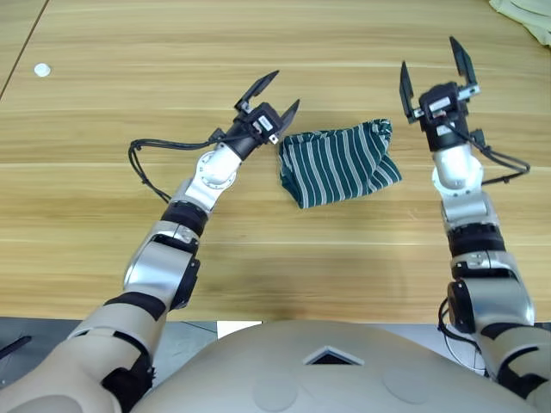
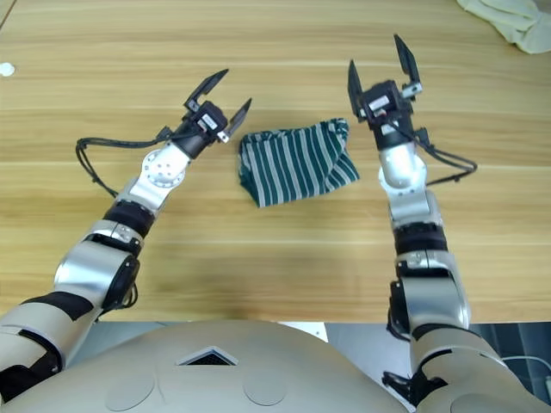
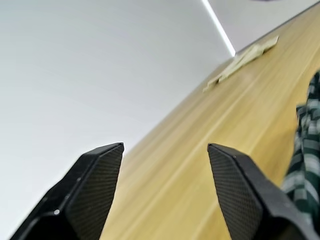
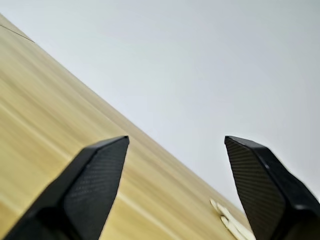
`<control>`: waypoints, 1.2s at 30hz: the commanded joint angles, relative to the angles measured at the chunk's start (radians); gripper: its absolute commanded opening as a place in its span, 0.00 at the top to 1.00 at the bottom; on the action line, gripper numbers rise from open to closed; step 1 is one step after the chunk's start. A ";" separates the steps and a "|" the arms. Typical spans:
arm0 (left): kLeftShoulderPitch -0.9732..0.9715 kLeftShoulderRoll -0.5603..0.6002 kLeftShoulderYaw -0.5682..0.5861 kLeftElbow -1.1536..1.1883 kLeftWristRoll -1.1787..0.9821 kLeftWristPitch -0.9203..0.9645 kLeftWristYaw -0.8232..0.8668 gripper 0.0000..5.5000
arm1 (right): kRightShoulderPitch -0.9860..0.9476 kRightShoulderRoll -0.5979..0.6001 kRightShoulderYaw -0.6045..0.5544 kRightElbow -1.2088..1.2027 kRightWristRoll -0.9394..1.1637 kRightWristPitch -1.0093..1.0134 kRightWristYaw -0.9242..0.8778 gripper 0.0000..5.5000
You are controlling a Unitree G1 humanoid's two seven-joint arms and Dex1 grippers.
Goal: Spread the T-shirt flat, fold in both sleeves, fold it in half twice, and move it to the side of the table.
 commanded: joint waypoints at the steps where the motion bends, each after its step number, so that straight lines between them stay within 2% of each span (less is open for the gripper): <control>1: -0.075 -0.073 -0.069 0.061 0.067 -0.027 0.000 0.43 | 0.140 -0.084 -0.009 -0.135 -0.037 0.011 0.065 0.36; 7: -0.145 -0.151 -0.162 0.188 0.183 -0.022 0.059 0.43 | 0.220 -0.156 0.100 -0.159 -0.232 0.088 0.144 0.36; 15: -0.193 -0.177 -0.193 0.269 0.241 0.011 0.153 0.43 | 0.009 -0.117 0.216 0.110 -0.327 0.119 0.143 0.36; 20: -0.210 -0.211 -0.210 0.299 0.259 0.034 0.169 0.43 | -0.032 -0.114 0.289 0.196 -0.361 0.098 0.156 0.36; 28: -0.247 -0.265 -0.238 0.388 0.284 0.158 0.144 0.43 | -0.009 -0.127 0.329 0.152 -0.352 0.086 0.176 0.36; 36: -0.239 -0.196 -0.241 0.424 0.298 0.276 0.200 0.43 | -0.013 -0.127 0.343 0.159 -0.351 0.097 0.166 0.36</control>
